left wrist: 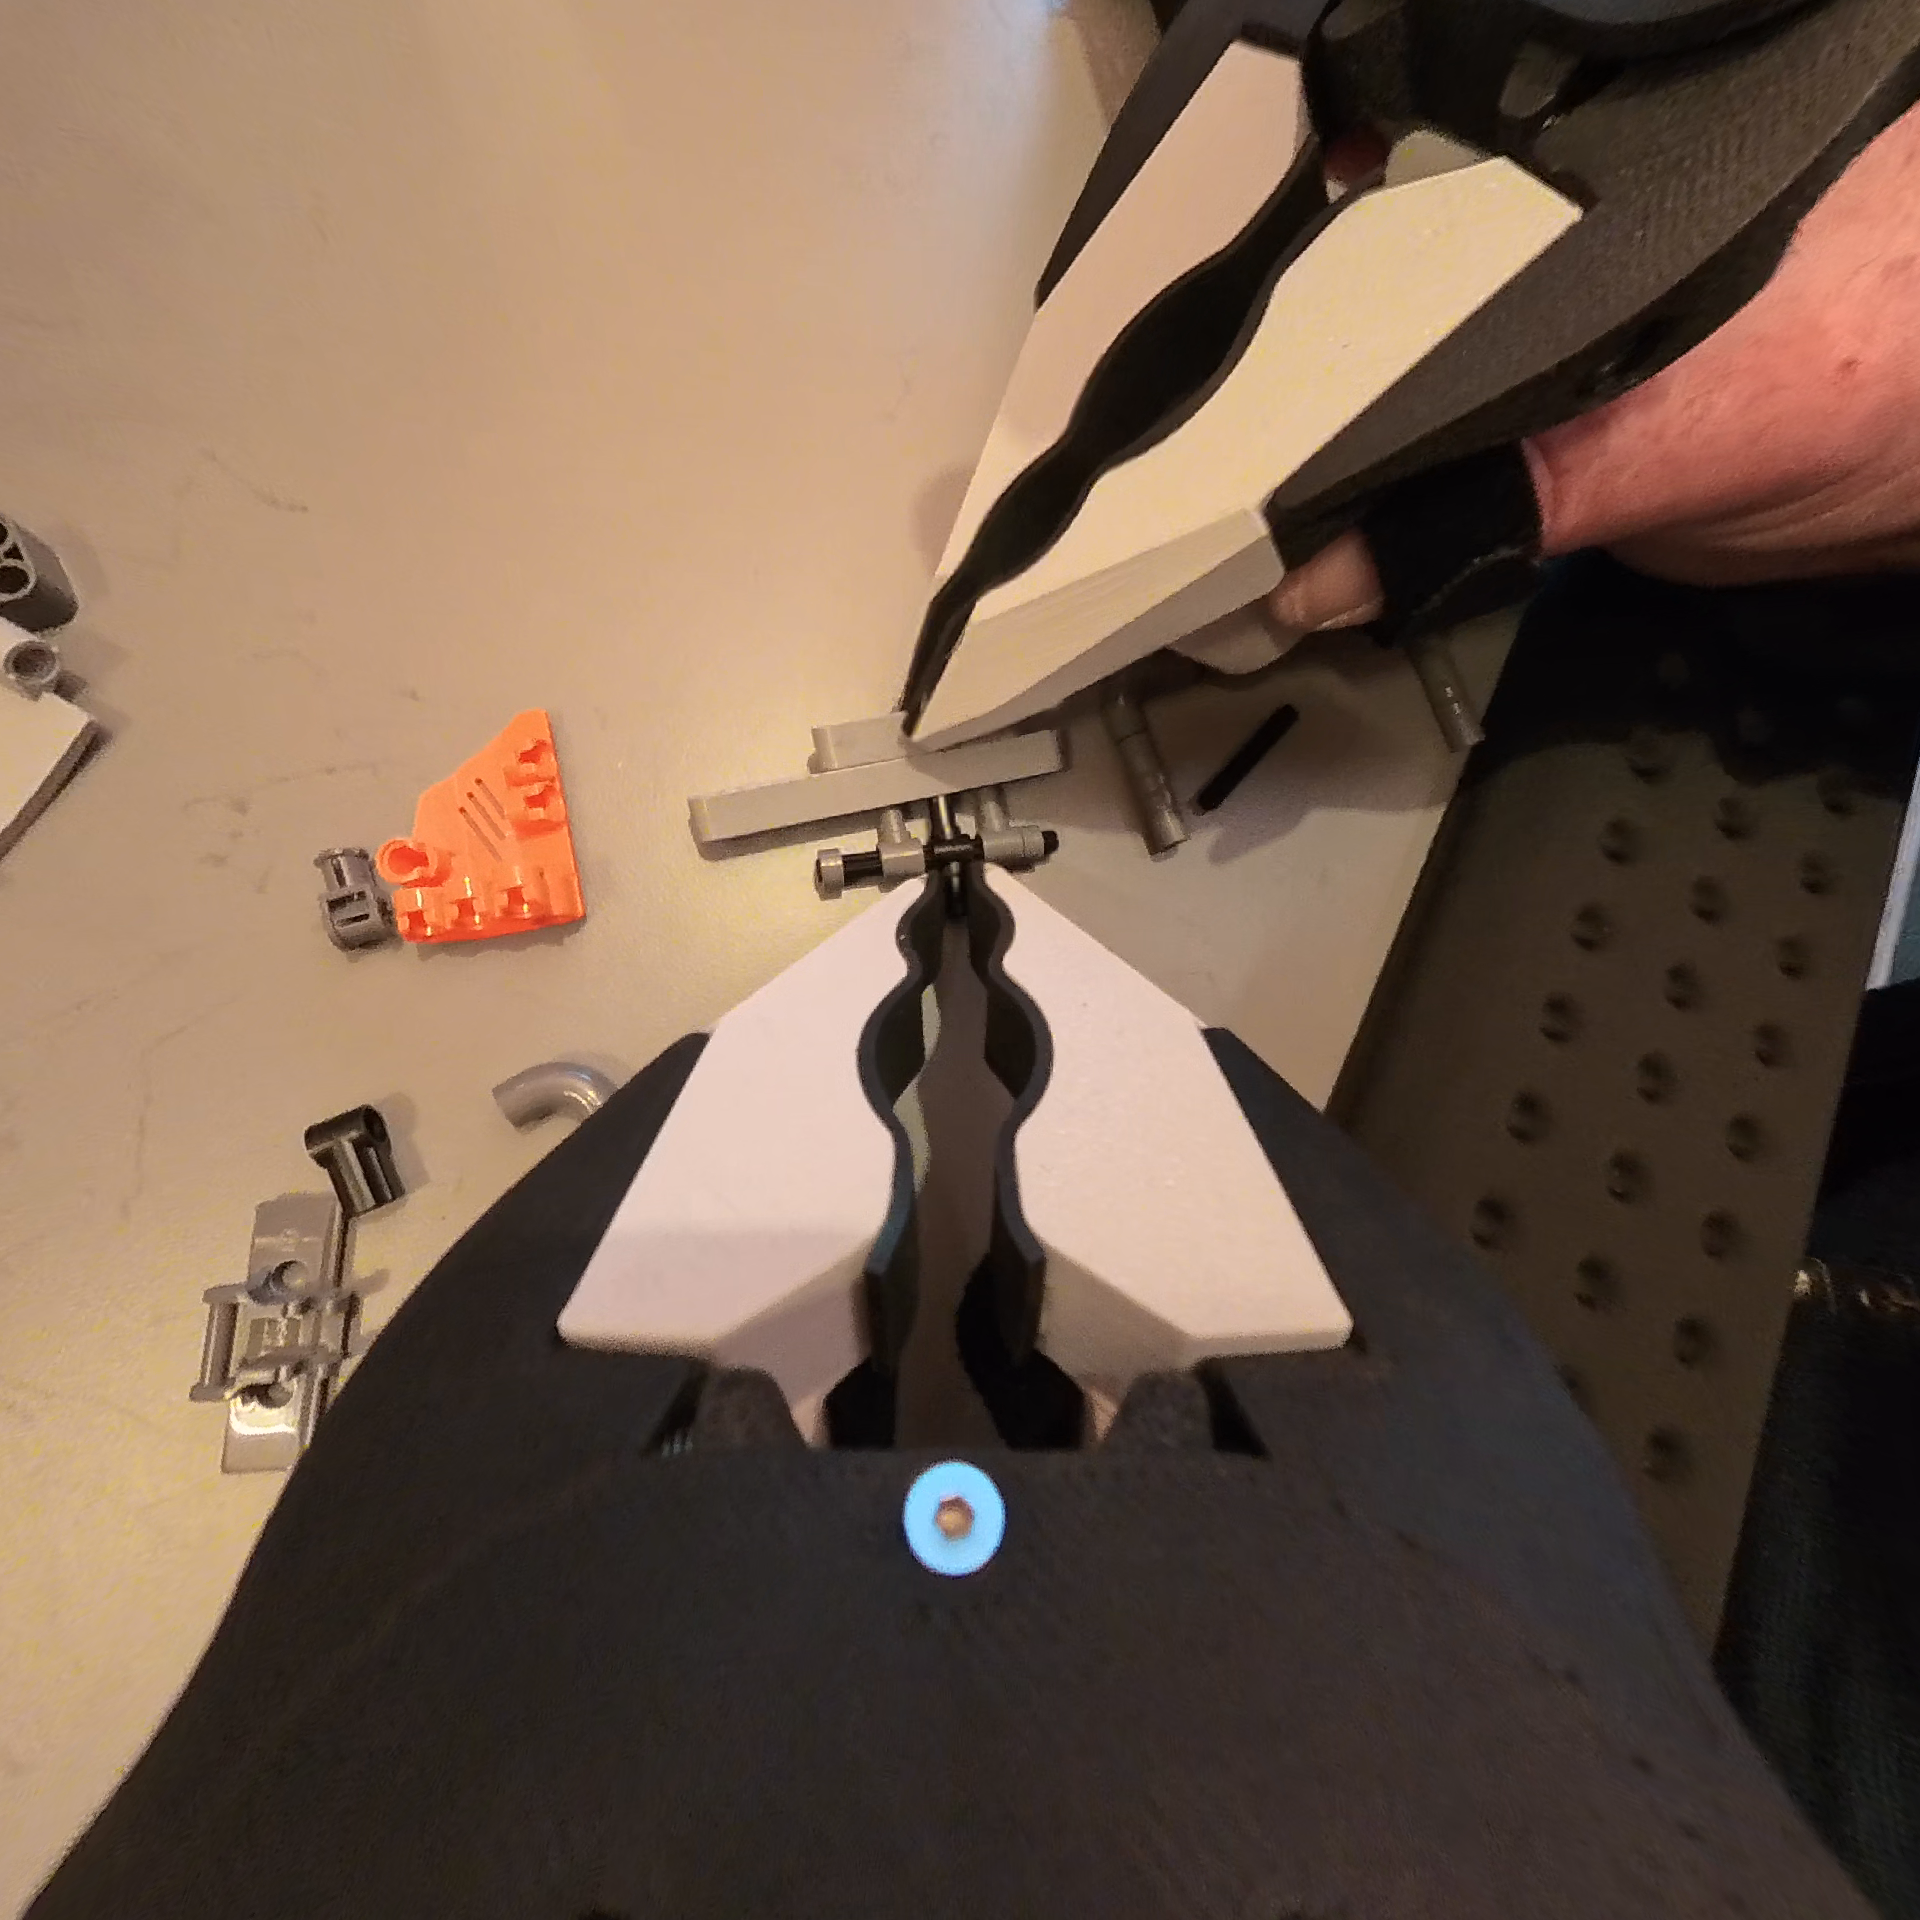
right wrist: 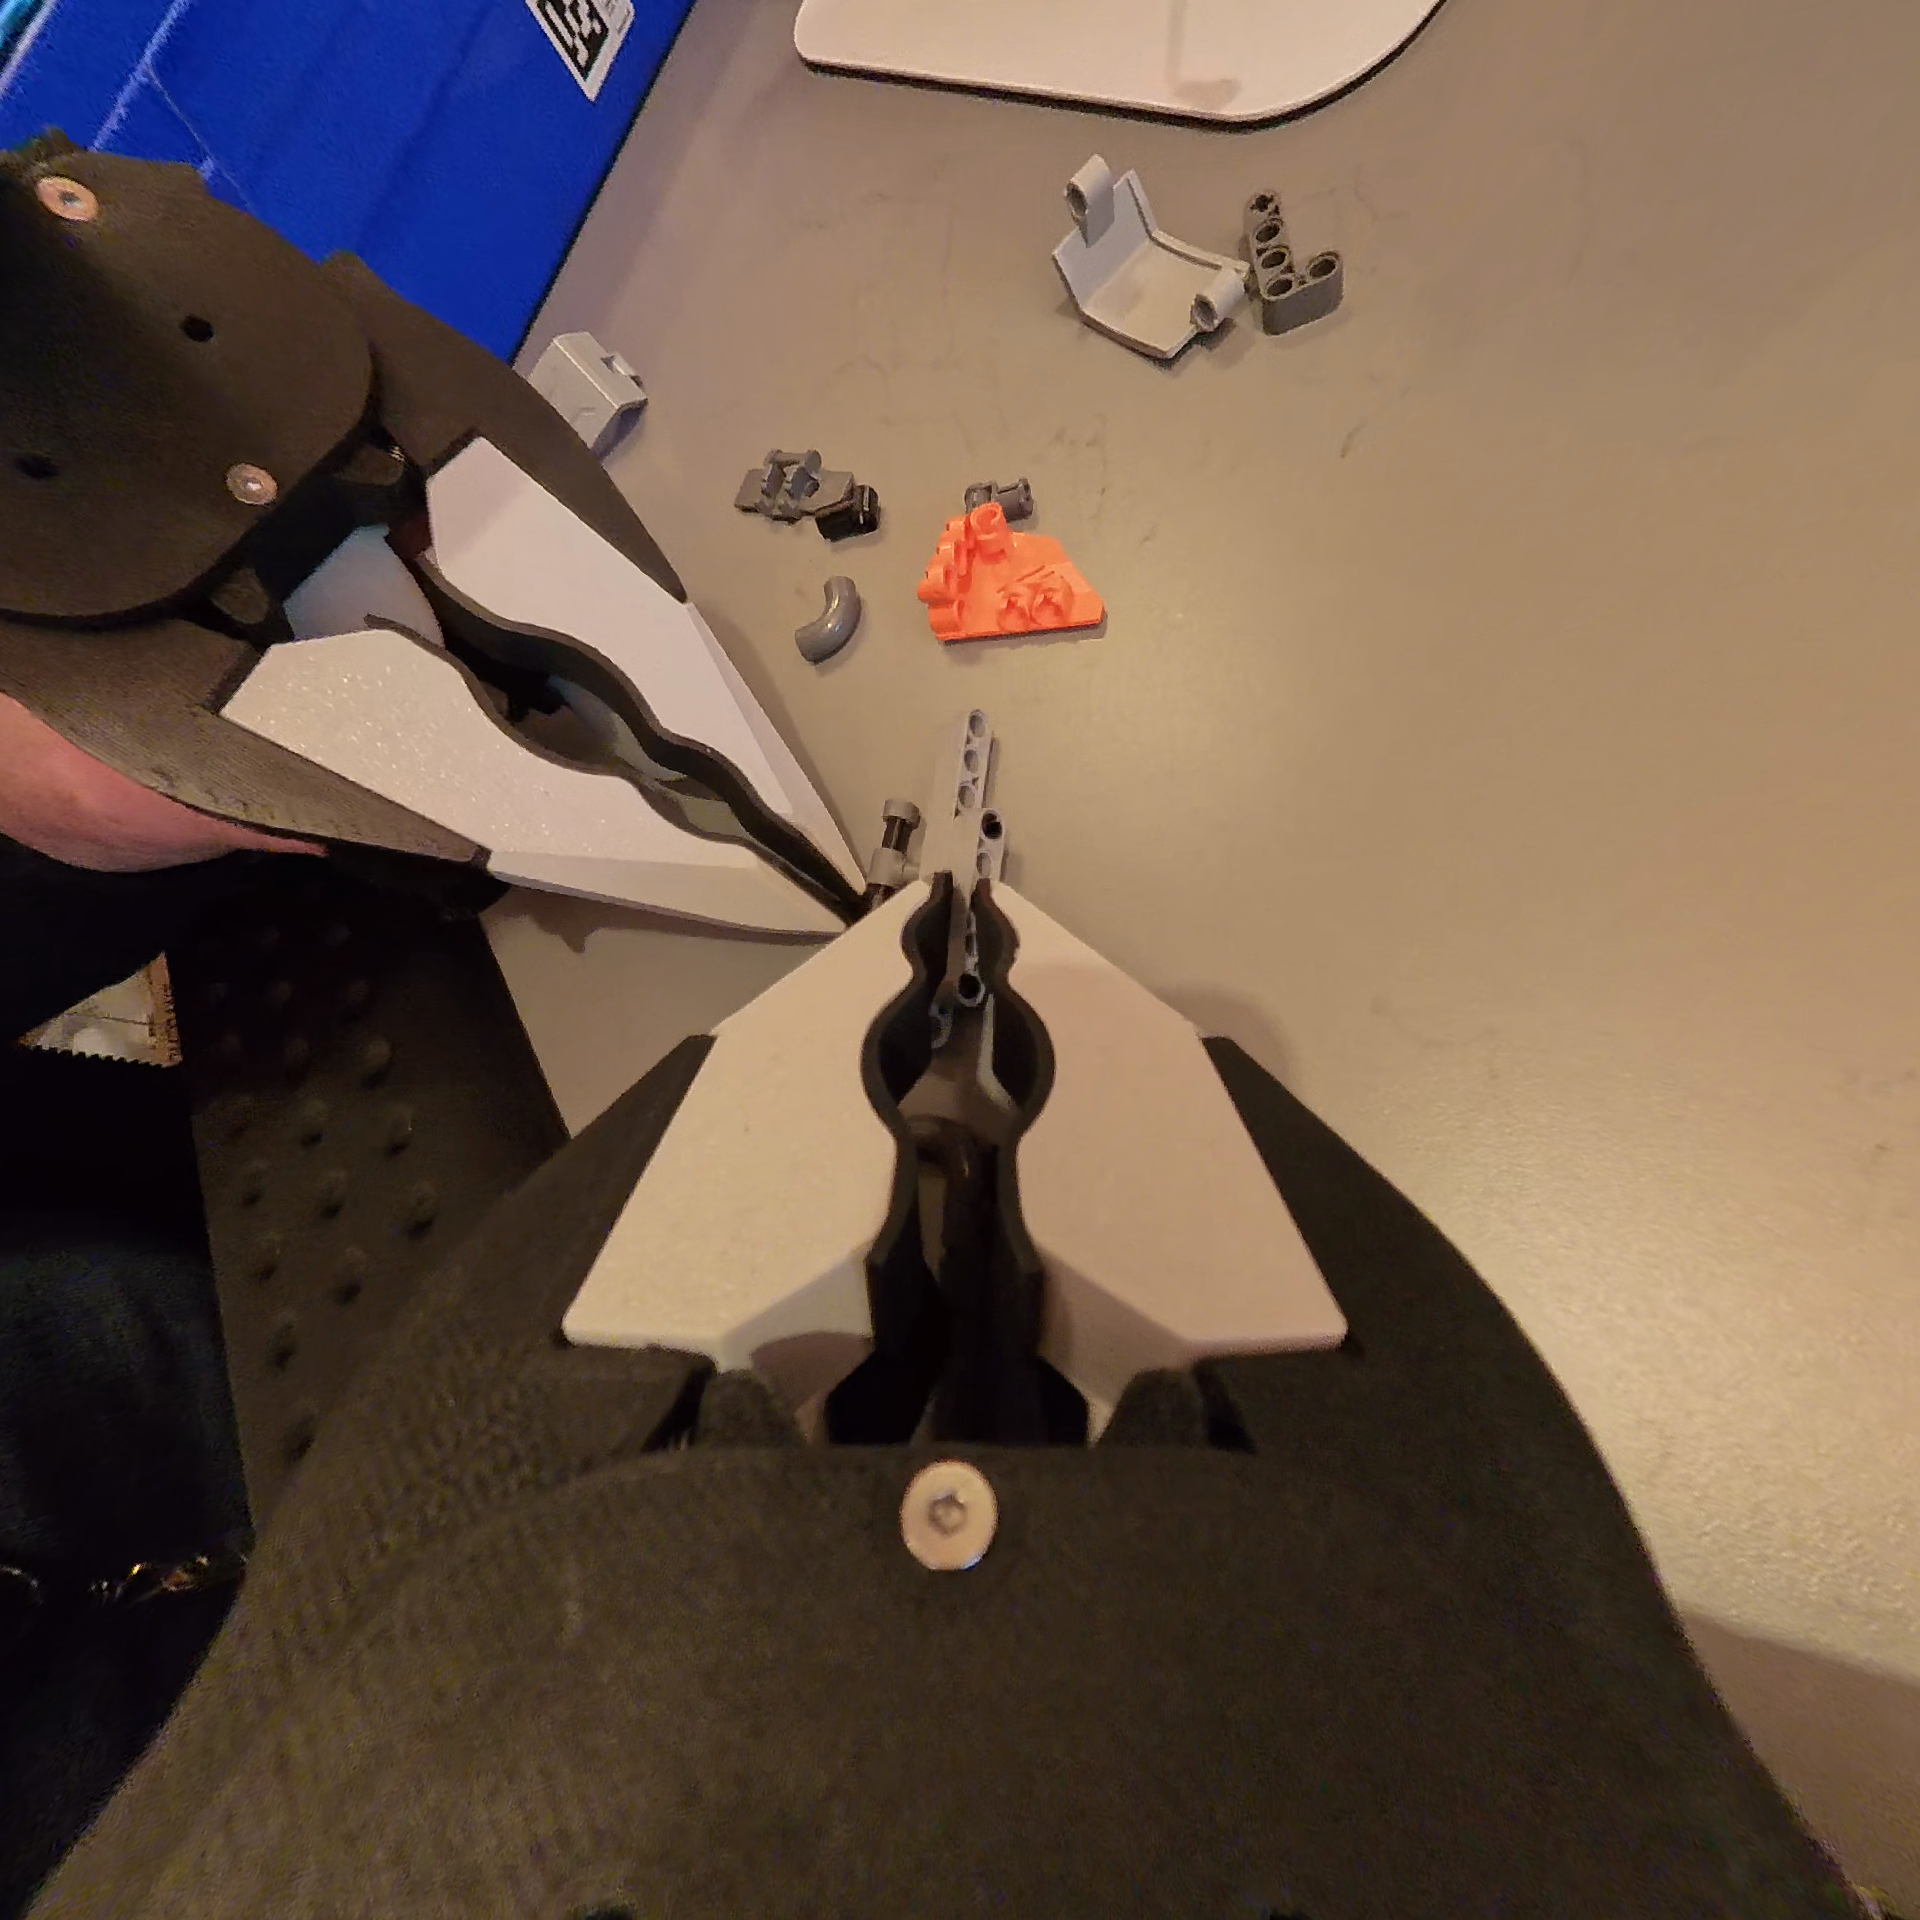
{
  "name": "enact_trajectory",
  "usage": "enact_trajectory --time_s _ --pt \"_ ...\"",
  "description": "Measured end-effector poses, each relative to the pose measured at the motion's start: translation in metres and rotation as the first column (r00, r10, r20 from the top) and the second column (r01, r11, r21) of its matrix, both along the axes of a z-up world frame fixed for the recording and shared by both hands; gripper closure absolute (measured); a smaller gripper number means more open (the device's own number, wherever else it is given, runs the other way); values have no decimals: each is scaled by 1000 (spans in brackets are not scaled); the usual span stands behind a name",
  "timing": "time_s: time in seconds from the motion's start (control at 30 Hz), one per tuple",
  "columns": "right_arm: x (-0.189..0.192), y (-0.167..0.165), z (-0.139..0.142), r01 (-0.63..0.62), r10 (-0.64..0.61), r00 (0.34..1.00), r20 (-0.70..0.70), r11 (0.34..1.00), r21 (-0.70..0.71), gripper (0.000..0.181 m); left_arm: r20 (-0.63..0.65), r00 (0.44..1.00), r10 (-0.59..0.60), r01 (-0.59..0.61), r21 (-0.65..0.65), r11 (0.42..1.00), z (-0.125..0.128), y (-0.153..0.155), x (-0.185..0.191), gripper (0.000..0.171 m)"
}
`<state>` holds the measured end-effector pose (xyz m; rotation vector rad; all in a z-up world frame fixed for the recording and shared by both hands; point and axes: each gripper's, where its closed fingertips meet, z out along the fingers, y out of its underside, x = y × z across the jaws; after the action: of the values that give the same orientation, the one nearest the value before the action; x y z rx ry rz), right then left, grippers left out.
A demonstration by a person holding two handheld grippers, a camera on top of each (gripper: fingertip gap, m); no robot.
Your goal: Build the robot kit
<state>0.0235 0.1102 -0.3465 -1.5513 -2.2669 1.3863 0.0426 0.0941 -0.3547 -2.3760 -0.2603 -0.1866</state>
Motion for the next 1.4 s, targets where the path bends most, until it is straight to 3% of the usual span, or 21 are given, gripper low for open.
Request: enact_trajectory --time_s 0.13,0.5,0.67,1.07,1.4 --pt "2 1 -1 -7 7 1000 15 1000 -3 180 -56 998 11 -11 4 1000 2 -2 -1 158" --pt "5 1 -3 -22 22 1000 8 1000 18 181 -114 993 -9 7 -15 1000 0 -1 3 164" --pt "5 2 -3 -18 18 1000 9 1000 15 181 -79 997 4 -4 6 1000 0 -1 2 166" --pt "7 0 -1 -32 33 999 10 999 -14 181 -87 996 -18 19 7 1000 1 -4 6 151" --pt "8 0 -3 -43 43 999 10 999 4 181 -101 995 1 0 14 1000 -1 -4 2 156"
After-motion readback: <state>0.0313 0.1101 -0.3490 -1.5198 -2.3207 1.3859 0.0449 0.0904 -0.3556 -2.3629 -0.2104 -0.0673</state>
